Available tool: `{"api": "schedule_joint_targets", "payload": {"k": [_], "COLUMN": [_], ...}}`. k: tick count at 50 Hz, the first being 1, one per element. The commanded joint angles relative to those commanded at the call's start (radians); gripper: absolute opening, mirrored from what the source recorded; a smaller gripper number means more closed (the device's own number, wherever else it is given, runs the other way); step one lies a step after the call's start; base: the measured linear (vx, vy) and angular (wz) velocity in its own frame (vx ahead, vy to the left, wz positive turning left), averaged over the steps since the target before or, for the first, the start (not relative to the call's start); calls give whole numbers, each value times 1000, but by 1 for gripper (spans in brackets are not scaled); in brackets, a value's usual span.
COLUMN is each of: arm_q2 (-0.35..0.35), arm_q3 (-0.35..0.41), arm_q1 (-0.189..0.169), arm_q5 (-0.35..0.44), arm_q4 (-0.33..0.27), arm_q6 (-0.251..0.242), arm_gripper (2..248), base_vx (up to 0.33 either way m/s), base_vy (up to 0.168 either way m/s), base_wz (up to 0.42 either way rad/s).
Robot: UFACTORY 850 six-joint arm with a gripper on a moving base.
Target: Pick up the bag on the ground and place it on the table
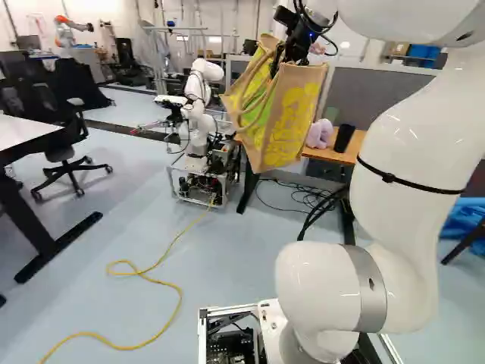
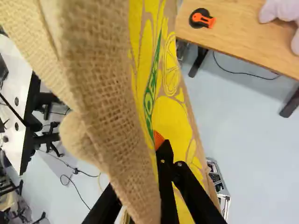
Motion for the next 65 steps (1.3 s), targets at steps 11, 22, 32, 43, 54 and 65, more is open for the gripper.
{"api": "schedule_joint_targets", "payload": {"k": [11,22,32,43,54,65], "arm_q2": [0,0,0,0,0,0], "arm_q3": [0,0,0,0,0,0], "arm_q1": [0,0,0,0,0,0], "arm_q5": [0,0,0,0,0,0], "arm_q4": [0,0,0,0,0,0], "arm_q6": [0,0,0,0,0,0], "arm_gripper": [22,22,22,22,22,22], "base_vx": [5,4,3,3,5,2], "base_vy": [-101,-104,-104,-103,-103,-104], "base_wz": [-514,-517,-512,-510,-506,-511]}}
